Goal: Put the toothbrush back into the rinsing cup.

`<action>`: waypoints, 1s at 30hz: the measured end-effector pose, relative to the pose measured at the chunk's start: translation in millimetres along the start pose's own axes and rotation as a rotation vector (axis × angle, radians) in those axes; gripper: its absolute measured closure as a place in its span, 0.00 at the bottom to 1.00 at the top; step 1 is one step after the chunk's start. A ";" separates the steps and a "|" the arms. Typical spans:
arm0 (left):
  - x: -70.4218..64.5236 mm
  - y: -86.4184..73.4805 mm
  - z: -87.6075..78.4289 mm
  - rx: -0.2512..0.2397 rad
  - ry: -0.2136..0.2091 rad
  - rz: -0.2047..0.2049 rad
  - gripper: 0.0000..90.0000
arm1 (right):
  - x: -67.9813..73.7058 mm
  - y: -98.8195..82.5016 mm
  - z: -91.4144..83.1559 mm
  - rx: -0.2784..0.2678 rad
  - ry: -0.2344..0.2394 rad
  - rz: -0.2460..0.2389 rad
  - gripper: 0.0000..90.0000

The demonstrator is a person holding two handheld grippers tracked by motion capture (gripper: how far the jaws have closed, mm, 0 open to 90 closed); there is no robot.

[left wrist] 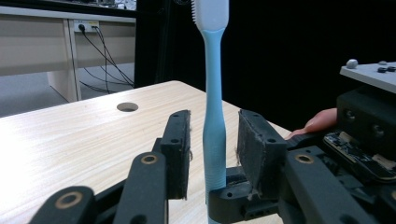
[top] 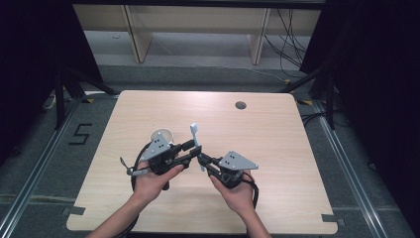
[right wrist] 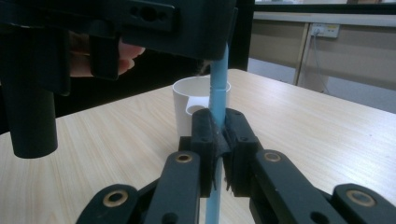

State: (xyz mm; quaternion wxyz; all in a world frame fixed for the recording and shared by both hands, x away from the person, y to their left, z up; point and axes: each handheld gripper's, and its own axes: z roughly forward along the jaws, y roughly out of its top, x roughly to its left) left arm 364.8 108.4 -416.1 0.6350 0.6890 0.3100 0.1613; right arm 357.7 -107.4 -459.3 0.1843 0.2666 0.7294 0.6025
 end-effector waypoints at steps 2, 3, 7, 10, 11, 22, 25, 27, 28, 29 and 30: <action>-0.1 -0.1 0.6 -0.001 0.002 -0.001 0.72 | -0.7 0.7 -0.2 -0.005 -0.002 -0.009 0.94; -0.5 -0.3 1.4 -0.005 0.002 -0.006 0.73 | -0.6 1.7 -0.7 0.003 0.001 -0.003 0.94; -0.1 -0.8 3.2 -0.010 0.003 -0.009 0.76 | 0.1 1.9 -1.0 -0.005 -0.001 0.010 0.94; -1.2 -1.3 4.1 -0.008 0.003 -0.017 0.77 | 0.0 2.1 -1.0 -0.010 -0.004 0.010 0.94; -1.6 -1.5 4.8 -0.009 0.005 -0.015 0.77 | -0.7 2.0 -0.3 -0.020 -0.003 0.004 0.94; -5.1 0.1 9.6 -0.007 0.018 0.007 0.85 | -1.1 7.8 -0.3 -0.009 -0.004 -0.011 0.94; -6.8 0.1 10.3 -0.013 0.026 0.013 0.86 | 0.5 10.1 -1.2 -0.004 -0.015 -0.011 0.94; -7.3 0.9 11.1 -0.025 0.025 0.014 0.86 | -1.2 10.7 -0.4 -0.014 -0.011 -0.022 0.94; -7.3 0.9 11.1 -0.025 0.025 0.014 0.86 | -1.2 10.7 -0.4 -0.014 -0.011 -0.022 0.94; -7.7 0.8 11.5 -0.039 0.023 0.008 0.87 | -0.1 12.3 -2.7 -0.011 -0.023 -0.018 0.94; -9.2 1.5 10.6 -0.029 0.028 0.021 0.87 | -0.5 12.3 -1.5 -0.023 -0.013 -0.024 0.94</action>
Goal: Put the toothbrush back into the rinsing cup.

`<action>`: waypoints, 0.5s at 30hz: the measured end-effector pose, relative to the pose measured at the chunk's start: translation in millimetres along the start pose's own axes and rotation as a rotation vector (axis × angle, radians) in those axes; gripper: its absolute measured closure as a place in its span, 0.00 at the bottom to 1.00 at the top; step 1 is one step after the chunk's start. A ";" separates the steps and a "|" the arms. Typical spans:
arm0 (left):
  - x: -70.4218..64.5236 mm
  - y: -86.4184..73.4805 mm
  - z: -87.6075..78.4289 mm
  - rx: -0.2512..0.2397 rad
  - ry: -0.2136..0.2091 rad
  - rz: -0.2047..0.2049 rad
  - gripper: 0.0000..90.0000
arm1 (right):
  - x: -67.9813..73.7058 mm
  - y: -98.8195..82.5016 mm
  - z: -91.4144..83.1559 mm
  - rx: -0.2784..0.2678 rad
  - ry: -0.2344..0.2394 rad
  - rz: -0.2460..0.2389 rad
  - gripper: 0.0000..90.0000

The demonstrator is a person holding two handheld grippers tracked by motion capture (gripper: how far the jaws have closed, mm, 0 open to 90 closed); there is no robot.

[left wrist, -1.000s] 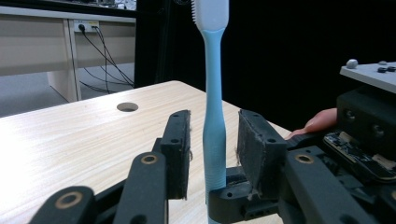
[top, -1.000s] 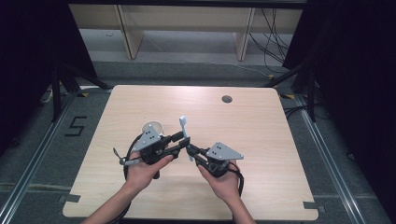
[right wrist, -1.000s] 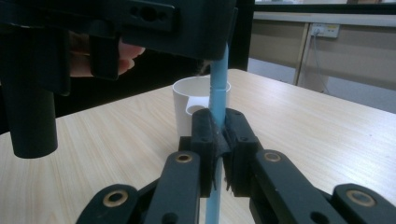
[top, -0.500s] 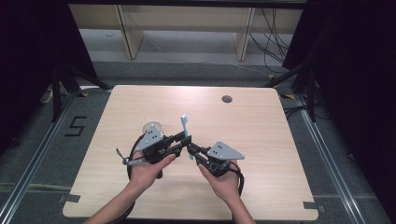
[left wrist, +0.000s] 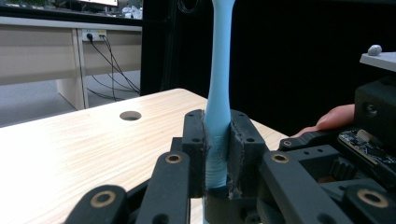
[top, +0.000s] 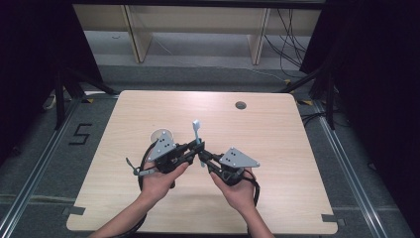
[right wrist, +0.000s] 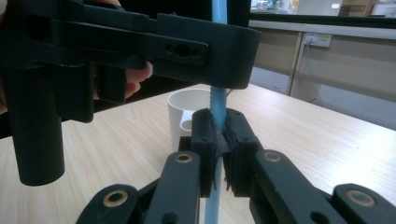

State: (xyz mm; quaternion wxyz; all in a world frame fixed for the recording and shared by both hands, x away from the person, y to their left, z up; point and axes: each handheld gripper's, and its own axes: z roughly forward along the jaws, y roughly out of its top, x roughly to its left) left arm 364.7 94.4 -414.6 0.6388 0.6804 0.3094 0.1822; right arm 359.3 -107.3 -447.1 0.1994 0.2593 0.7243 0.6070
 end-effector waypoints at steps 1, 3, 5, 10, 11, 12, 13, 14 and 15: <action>0.0 0.0 0.0 0.000 0.000 0.000 0.87 | 0.0 0.0 0.0 0.000 0.000 0.000 0.94; 0.8 1.0 0.9 0.003 -0.003 0.011 0.87 | 0.3 0.3 -0.3 0.005 -0.005 0.004 0.93; 0.8 1.4 1.1 0.006 0.001 0.020 0.87 | 0.1 0.6 0.3 0.007 -0.007 0.010 0.89; 0.1 2.7 1.3 0.006 -0.001 0.048 0.87 | 0.2 0.2 0.9 0.027 -0.027 -0.020 0.74; 0.4 3.1 0.9 0.005 0.003 0.052 0.87 | 0.4 -0.3 1.2 0.025 -0.029 -0.021 0.71; 0.9 3.5 0.3 0.004 0.007 0.053 0.87 | 1.6 -0.6 -0.7 0.055 -0.042 -0.013 0.63; 0.9 3.5 0.3 0.004 0.007 0.053 0.87 | 1.6 -0.6 -0.7 0.055 -0.042 -0.013 0.63; 2.6 3.9 -0.1 0.002 0.011 0.064 0.87 | 0.6 -1.8 -0.7 0.066 -0.040 -0.023 0.57; 2.6 3.9 -0.1 0.002 0.011 0.064 0.87 | -0.6 -2.4 -1.0 0.082 -0.044 -0.037 0.55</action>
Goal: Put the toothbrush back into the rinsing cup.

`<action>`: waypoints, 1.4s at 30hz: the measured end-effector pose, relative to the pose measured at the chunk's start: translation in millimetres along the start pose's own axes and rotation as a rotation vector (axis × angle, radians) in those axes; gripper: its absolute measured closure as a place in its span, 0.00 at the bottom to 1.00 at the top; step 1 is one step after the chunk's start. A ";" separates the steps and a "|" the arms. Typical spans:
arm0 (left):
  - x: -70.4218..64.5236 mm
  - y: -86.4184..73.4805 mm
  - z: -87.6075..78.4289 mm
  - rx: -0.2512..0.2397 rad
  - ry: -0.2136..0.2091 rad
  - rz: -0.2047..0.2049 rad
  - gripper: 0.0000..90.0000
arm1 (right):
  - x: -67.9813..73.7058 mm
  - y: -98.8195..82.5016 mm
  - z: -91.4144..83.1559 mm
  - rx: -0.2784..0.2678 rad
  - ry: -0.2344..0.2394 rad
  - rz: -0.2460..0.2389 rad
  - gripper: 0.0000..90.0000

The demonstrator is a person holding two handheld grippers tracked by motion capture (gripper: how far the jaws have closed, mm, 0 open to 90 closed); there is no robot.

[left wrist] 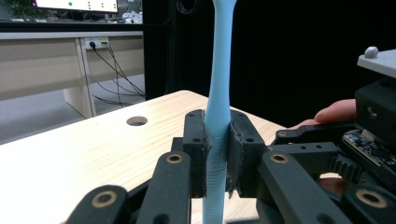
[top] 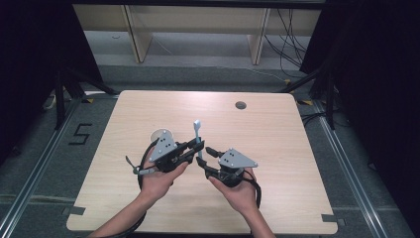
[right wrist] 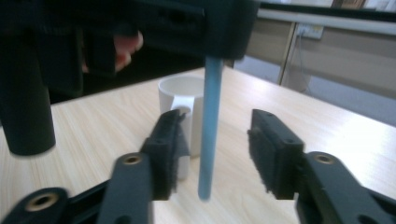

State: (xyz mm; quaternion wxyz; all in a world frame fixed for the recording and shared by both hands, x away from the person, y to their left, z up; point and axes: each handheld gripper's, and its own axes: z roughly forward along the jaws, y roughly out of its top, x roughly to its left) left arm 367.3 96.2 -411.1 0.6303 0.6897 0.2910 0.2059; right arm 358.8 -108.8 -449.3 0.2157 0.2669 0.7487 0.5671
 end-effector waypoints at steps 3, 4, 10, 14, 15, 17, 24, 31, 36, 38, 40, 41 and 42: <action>3.8 -0.5 -1.8 0.002 0.013 -0.014 0.87 | -2.3 -1.9 -2.0 0.023 -0.016 -0.016 0.52; 5.0 -0.7 -2.7 0.005 0.017 -0.014 0.87 | -3.0 -2.7 -2.9 0.023 -0.014 -0.025 0.52; 14.8 0.4 -9.9 0.003 0.046 -0.002 0.87 | -7.7 -8.5 -15.5 0.046 -0.020 0.008 0.53; 21.5 2.0 -14.0 0.000 0.064 -0.001 0.87 | -13.2 -15.4 -22.4 0.043 -0.047 0.013 0.50; 22.6 2.3 -15.0 -0.001 0.068 -0.003 0.87 | -14.9 -16.9 -23.6 0.036 -0.052 0.010 0.50; 24.6 3.2 -17.3 -0.003 0.072 0.001 0.87 | -17.8 -18.4 -24.4 0.021 -0.065 -0.009 0.50; 34.9 4.0 -25.7 -0.007 0.100 0.008 0.87 | -28.6 -31.2 -33.2 0.040 -0.106 0.014 0.52; 40.5 4.7 -33.5 -0.008 0.120 0.009 0.87 | -35.3 -55.1 -39.7 0.069 -0.136 0.088 0.52; 42.5 5.9 -42.3 -0.018 0.134 0.005 0.87 | -39.2 -62.7 -40.4 0.051 -0.166 0.101 0.52; 43.4 6.4 -46.5 -0.022 0.142 0.011 0.87 | -40.4 -64.0 -43.3 0.063 -0.199 0.102 0.52; 44.3 6.4 -48.7 -0.020 0.149 0.022 0.87 | -42.0 -65.9 -43.4 0.056 -0.218 0.087 0.52; 46.2 5.8 -52.6 -0.021 0.158 0.020 0.87 | -41.7 -66.7 -44.3 0.057 -0.229 0.096 0.52; 46.2 5.8 -52.6 -0.021 0.158 0.020 0.87 | -41.7 -66.7 -44.3 0.057 -0.229 0.096 0.52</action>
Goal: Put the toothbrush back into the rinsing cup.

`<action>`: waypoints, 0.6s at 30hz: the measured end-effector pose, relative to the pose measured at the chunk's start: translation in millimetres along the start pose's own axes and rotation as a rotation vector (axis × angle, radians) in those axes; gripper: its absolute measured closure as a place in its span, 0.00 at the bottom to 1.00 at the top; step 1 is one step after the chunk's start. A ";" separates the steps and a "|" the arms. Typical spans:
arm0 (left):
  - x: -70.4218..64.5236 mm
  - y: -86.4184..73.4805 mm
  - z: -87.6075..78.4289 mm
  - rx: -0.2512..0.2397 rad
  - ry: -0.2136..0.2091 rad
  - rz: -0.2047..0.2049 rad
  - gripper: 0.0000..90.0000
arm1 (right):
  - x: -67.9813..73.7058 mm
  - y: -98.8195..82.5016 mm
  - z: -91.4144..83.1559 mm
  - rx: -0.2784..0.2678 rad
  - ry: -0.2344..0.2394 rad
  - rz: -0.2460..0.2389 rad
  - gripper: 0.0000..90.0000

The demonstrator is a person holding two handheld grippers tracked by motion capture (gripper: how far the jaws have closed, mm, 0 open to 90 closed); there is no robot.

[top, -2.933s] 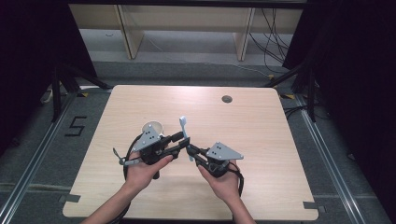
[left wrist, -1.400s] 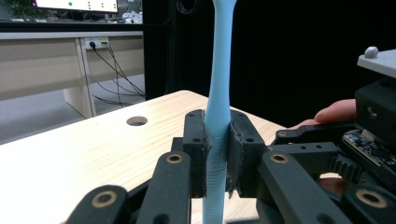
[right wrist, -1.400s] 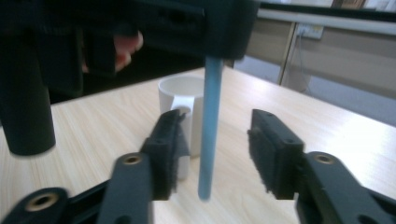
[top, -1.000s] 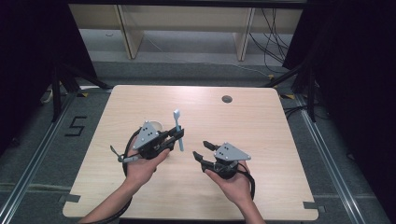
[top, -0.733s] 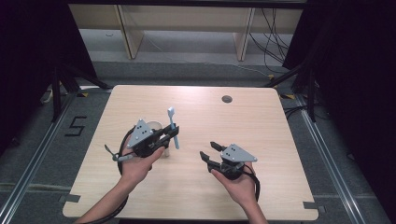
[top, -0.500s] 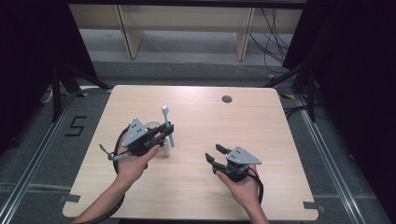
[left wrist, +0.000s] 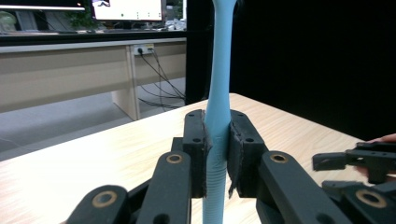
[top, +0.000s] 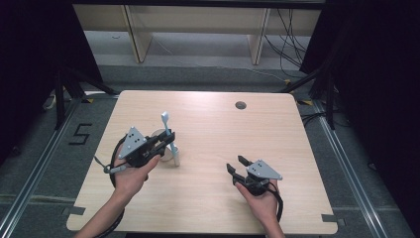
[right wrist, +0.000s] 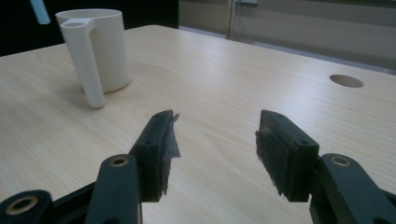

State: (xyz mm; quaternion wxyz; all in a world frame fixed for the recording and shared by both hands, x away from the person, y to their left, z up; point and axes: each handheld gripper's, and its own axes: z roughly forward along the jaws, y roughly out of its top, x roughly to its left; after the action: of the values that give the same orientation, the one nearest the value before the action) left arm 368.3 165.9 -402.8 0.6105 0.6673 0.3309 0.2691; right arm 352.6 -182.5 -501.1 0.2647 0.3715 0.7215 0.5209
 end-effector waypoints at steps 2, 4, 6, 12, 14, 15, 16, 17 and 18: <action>3.5 -1.2 -4.8 -0.002 0.016 -0.004 0.87 | -1.1 -3.8 0.0 0.000 -0.025 -0.002 0.53; 4.9 -1.5 -7.7 -0.009 0.024 -0.006 0.87 | 1.2 -5.3 -1.9 0.017 -0.039 0.030 0.54; 7.2 -1.9 -9.7 -0.006 0.030 -0.004 0.87 | -3.6 -6.2 -0.6 -0.006 -0.049 -0.030 0.54; 11.3 -2.2 -13.6 -0.009 0.043 -0.012 0.87 | -3.7 -7.2 -1.3 -0.005 -0.056 0.006 0.54; 12.1 -1.8 -15.1 -0.010 0.046 -0.016 0.87 | -4.1 -7.3 -0.8 -0.010 -0.053 0.007 0.54; 12.6 -1.6 -15.5 -0.011 0.049 -0.015 0.87 | -5.0 -7.3 -1.0 -0.007 -0.052 0.004 0.54; 13.0 -1.3 -15.8 -0.013 0.051 -0.012 0.87 | -5.0 -7.9 -1.2 -0.010 -0.048 0.006 0.54; 13.0 -1.3 -15.8 -0.013 0.051 -0.012 0.87 | -5.4 -8.2 -0.9 -0.014 -0.043 0.003 0.54; 13.2 -1.2 -15.9 -0.014 0.054 -0.009 0.87 | -5.4 -8.2 -0.9 -0.014 -0.043 0.003 0.54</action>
State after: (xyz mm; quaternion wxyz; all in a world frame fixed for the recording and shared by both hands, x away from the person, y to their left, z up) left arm 364.5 186.3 -402.8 0.6070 0.6542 0.3484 0.2867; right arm 353.0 -188.8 -508.6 0.2819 0.3822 0.7113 0.5181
